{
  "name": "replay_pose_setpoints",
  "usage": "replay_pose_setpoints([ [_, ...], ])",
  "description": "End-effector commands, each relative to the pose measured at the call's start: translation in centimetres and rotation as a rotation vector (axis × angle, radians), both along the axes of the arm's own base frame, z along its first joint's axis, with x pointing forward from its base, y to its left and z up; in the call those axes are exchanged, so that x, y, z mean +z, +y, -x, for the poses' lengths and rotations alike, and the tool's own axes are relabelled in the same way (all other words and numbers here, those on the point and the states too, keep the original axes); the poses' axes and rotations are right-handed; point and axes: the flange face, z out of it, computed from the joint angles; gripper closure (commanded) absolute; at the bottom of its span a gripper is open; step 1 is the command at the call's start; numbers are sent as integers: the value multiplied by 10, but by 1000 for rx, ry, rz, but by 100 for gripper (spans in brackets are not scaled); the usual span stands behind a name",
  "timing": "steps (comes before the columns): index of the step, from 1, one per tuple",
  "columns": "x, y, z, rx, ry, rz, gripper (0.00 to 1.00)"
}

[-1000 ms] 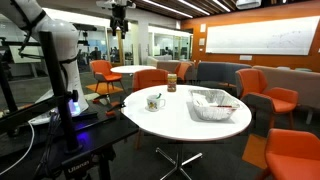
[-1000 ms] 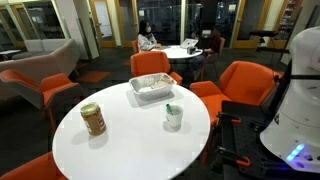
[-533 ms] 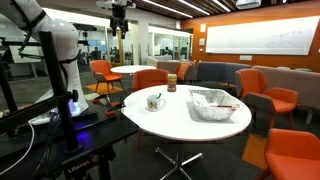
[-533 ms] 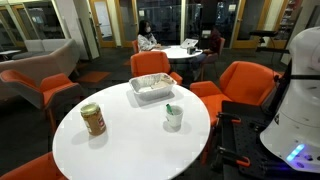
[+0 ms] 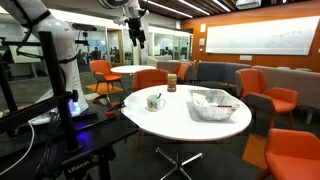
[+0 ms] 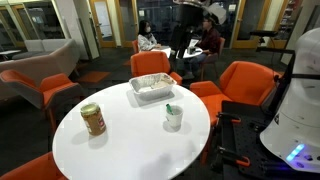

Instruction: Put the marker on the table

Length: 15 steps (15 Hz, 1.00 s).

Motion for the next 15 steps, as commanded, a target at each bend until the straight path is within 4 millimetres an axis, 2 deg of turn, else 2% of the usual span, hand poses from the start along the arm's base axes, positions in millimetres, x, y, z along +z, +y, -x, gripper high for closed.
replay_pose_setpoints([
  [1,-39,-25,-23,-106,-27,76,0],
  [5,-96,-61,-39,-196,68,142,0],
  [8,-138,-77,-51,-213,135,148,1],
  [10,-158,-81,-59,-203,151,150,13],
  [11,-168,-84,-63,-200,158,147,31],
  [15,-193,-91,-71,-219,149,138,62],
])
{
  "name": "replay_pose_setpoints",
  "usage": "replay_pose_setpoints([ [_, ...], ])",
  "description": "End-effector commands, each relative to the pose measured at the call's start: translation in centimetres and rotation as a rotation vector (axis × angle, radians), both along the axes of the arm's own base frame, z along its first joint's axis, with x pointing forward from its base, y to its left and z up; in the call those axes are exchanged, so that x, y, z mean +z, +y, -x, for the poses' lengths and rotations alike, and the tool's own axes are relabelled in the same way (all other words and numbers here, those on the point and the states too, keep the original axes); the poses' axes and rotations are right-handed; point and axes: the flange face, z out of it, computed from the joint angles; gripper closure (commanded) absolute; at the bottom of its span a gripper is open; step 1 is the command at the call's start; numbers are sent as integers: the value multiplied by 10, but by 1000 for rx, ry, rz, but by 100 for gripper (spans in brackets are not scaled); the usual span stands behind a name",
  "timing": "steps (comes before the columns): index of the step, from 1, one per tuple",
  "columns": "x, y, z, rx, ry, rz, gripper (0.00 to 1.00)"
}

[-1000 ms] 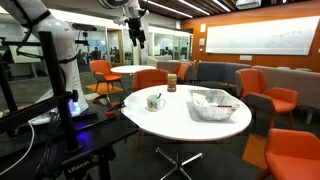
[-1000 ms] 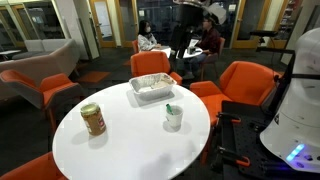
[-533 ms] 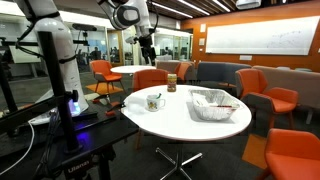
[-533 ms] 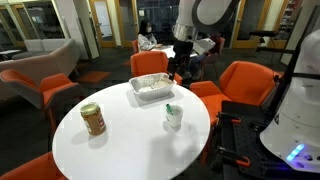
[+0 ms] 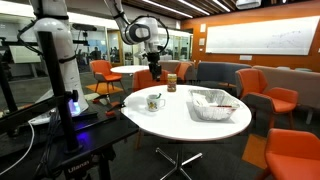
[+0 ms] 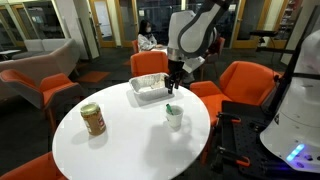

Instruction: Put the marker on the table

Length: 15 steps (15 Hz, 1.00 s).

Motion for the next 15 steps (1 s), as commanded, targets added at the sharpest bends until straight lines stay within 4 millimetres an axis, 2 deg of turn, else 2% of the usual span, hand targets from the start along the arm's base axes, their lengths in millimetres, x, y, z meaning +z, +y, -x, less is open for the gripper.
replay_pose_setpoints([
  [1,-17,-1,-8,-4,-15,-1,68],
  [5,-41,12,-6,18,7,-2,80],
  [10,-62,12,-2,-11,17,-16,58],
  [14,-75,11,0,-48,29,-27,67],
  [15,-78,11,0,-52,31,-29,66],
])
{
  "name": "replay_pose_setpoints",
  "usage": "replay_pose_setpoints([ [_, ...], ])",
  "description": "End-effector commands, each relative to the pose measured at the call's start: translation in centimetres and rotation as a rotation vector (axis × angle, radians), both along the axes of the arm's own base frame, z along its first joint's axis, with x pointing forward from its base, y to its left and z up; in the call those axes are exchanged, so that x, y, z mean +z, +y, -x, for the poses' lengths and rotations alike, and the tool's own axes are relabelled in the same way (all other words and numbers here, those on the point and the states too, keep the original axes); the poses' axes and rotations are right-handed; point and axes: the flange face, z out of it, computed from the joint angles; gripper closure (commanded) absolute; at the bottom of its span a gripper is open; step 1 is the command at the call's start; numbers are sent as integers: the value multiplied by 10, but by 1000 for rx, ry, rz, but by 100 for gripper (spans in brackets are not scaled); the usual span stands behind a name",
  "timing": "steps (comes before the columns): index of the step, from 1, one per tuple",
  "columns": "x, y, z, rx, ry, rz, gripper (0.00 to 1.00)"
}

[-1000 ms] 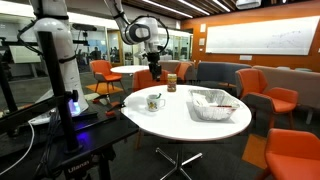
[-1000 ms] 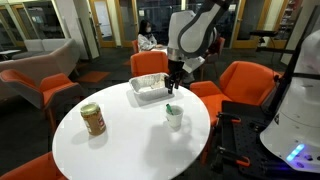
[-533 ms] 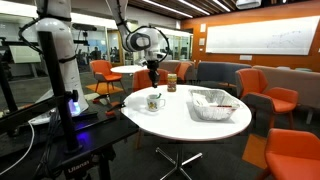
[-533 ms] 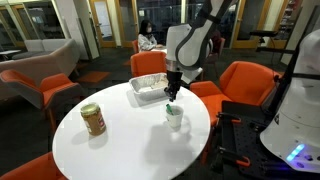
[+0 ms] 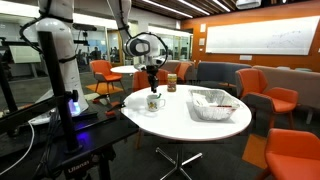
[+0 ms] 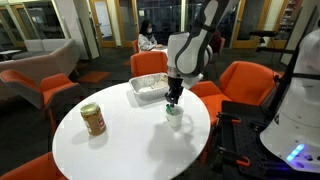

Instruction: Put the marker on the table

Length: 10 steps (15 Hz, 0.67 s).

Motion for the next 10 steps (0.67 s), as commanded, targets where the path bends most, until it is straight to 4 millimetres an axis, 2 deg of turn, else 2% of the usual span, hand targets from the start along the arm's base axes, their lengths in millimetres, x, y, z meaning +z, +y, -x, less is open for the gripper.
replay_pose_setpoints([
  [1,-8,0,-1,-36,-16,0,68],
  [5,-16,-3,-3,-32,-17,5,65],
  [10,-32,-8,-6,-9,-1,27,72],
])
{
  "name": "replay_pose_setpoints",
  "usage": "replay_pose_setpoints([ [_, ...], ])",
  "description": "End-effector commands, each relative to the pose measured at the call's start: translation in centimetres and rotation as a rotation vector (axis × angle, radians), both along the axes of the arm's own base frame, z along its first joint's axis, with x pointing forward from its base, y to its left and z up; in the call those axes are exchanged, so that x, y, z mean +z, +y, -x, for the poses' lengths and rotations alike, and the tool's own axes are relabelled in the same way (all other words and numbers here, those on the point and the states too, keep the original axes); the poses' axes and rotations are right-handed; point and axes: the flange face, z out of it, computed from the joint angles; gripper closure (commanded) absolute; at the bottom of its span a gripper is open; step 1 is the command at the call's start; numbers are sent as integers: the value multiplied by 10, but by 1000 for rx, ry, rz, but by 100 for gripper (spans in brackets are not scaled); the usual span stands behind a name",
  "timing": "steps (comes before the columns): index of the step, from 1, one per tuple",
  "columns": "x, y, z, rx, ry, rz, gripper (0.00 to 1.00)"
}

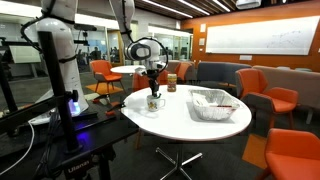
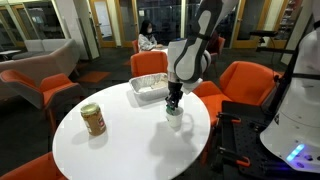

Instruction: Put the marker on the table

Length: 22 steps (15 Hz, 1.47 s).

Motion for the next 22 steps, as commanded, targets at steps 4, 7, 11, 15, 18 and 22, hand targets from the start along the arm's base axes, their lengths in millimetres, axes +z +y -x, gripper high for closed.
replay_pose_setpoints([
  [4,-17,-3,-8,24,-3,26,75],
  [7,-24,1,-12,52,3,31,74],
  [11,-30,2,-16,76,9,42,75],
  [15,-33,5,-22,106,11,47,91],
  [18,-33,8,-26,120,7,51,97],
  [22,-31,8,-27,120,2,52,97],
])
